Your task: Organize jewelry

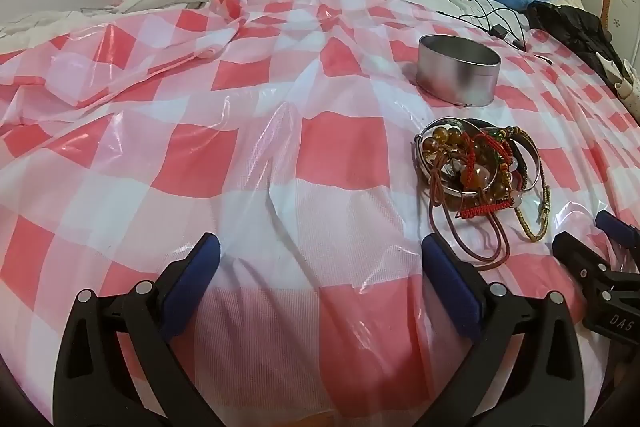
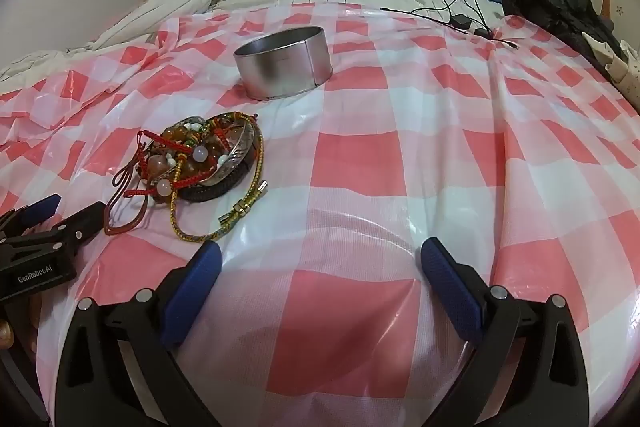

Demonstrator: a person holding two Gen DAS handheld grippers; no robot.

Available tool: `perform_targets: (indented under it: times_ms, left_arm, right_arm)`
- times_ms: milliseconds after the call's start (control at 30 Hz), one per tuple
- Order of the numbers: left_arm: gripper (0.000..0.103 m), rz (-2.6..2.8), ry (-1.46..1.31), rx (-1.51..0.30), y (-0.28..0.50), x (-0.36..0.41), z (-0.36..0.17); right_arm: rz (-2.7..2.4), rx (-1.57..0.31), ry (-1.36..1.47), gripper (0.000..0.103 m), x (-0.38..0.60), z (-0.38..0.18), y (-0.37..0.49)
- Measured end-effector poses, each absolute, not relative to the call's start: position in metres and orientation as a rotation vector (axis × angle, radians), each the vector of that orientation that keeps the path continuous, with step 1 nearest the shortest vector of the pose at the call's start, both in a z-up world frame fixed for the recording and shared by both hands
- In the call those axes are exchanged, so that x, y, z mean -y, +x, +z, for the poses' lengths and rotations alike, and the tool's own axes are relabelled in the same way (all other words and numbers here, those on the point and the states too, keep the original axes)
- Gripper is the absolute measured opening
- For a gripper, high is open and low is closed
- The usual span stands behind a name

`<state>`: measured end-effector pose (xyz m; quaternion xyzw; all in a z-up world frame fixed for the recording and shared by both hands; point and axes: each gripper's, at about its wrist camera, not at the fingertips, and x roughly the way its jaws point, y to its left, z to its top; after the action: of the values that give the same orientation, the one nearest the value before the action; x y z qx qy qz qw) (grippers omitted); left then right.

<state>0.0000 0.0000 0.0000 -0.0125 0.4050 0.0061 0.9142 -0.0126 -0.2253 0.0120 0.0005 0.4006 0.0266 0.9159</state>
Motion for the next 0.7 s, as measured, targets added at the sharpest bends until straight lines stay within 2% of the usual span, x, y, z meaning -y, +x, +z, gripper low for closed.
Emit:
perform_targets:
  times_ms: [700]
  left_arm:
    - [0.097, 0.015, -0.021, -0.838, 0.0002, 0.0002, -0.0002]
  right_arm:
    - [0.056, -0.823, 0.004, 0.096, 0.2256, 0.0123, -0.0129]
